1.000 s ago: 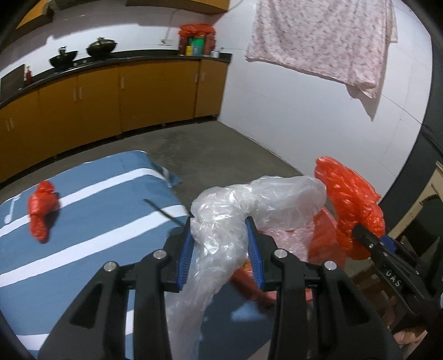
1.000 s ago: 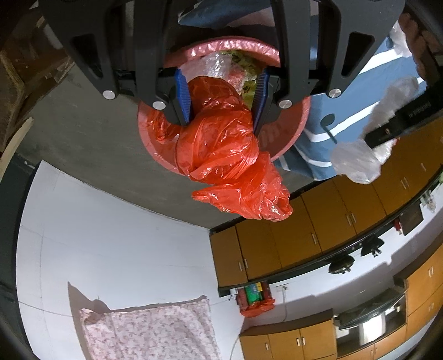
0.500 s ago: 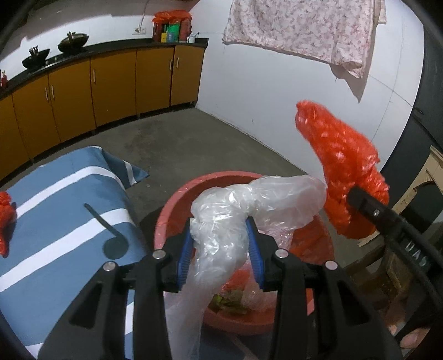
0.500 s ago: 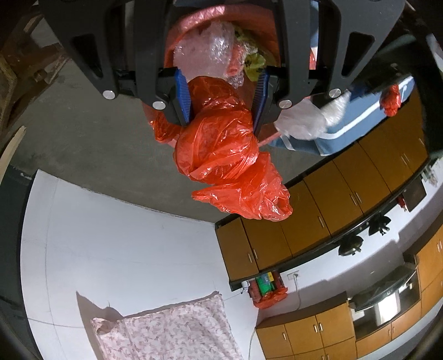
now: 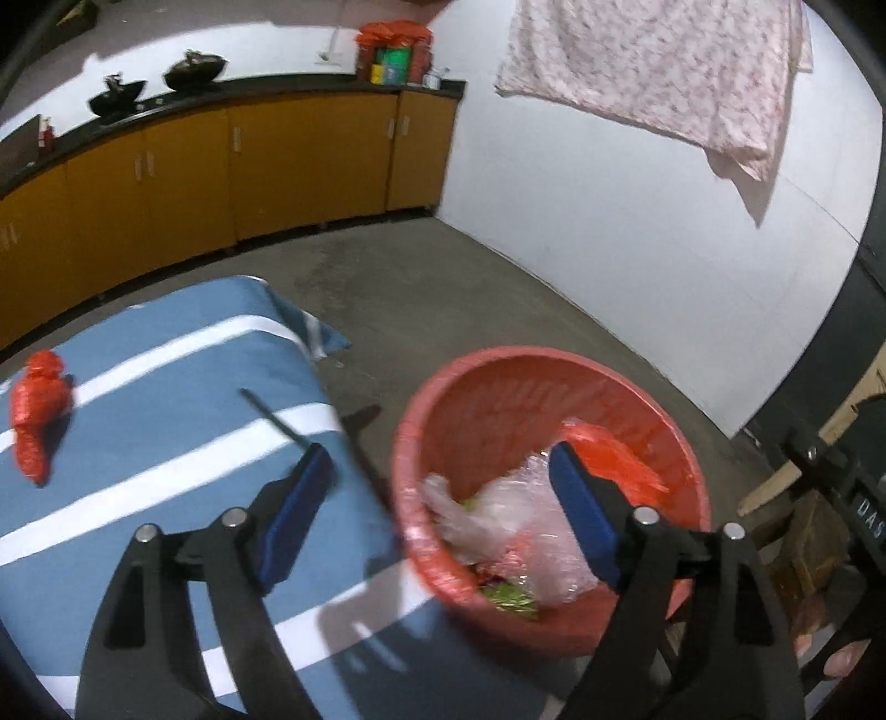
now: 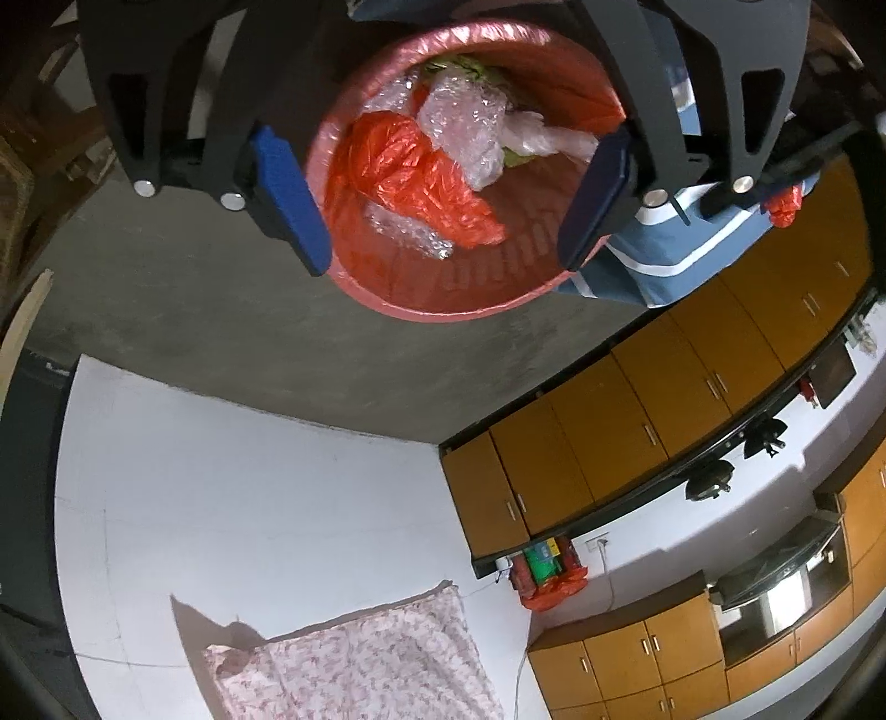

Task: Collect trash
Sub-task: 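Move both open tools back over the mat toward the remaining bags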

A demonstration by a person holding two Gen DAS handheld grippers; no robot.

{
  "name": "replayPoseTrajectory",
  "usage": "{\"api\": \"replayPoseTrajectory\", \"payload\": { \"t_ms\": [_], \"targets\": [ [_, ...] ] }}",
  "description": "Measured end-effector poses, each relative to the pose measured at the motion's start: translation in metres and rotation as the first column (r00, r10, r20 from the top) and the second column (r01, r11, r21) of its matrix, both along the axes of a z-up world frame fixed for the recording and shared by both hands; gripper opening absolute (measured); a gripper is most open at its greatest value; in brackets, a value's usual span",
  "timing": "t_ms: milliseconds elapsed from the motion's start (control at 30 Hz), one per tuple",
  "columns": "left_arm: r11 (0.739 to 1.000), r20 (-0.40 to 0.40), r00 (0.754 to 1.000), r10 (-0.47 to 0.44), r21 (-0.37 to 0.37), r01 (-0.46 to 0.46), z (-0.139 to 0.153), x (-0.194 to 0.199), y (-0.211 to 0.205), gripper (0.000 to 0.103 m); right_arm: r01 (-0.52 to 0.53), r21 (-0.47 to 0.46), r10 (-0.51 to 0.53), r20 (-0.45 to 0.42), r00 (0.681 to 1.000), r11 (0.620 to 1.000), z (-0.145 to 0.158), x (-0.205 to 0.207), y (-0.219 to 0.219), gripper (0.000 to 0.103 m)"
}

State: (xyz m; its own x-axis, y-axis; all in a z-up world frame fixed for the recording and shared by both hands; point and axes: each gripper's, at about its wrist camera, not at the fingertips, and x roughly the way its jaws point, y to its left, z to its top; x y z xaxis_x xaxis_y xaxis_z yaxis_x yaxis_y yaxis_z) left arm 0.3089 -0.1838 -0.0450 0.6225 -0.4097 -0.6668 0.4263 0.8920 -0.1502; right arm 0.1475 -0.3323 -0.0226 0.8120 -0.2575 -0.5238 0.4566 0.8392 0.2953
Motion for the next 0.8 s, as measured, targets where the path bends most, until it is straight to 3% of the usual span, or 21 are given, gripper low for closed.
{"api": "replayPoseTrajectory", "payload": {
  "t_ms": [233, 400, 600, 700, 800],
  "targets": [
    [0.992, 0.119, 0.985, 0.127, 0.009, -0.129, 0.035, -0.022, 0.062, 0.091, -0.068, -0.045, 0.068, -0.003, 0.998, 0.997, 0.006, -0.009, 0.028, 0.086],
    [0.960, 0.226, 0.940, 0.254, 0.056, -0.273, 0.049, -0.049, 0.124, 0.095, -0.219, -0.086, 0.219, -0.012, 0.976, 0.972, 0.009, -0.004, 0.078, 0.086],
    [0.868, 0.247, 0.850, 0.465, 0.061, -0.492, 0.047, -0.088, 0.230, 0.097, -0.465, -0.082, 0.461, -0.057, 0.885, 0.882, 0.001, 0.008, 0.171, 0.082],
    [0.804, 0.246, 0.794, 0.556, 0.082, -0.588, 0.038, -0.114, 0.280, 0.097, -0.594, -0.054, 0.589, -0.089, 0.803, 0.802, -0.008, 0.010, 0.227, 0.071],
    [0.758, 0.251, 0.755, 0.605, 0.106, -0.643, 0.033, -0.134, 0.314, 0.097, -0.670, -0.059, 0.662, -0.117, 0.741, 0.740, -0.014, 0.008, 0.270, 0.066]
  ]
}}
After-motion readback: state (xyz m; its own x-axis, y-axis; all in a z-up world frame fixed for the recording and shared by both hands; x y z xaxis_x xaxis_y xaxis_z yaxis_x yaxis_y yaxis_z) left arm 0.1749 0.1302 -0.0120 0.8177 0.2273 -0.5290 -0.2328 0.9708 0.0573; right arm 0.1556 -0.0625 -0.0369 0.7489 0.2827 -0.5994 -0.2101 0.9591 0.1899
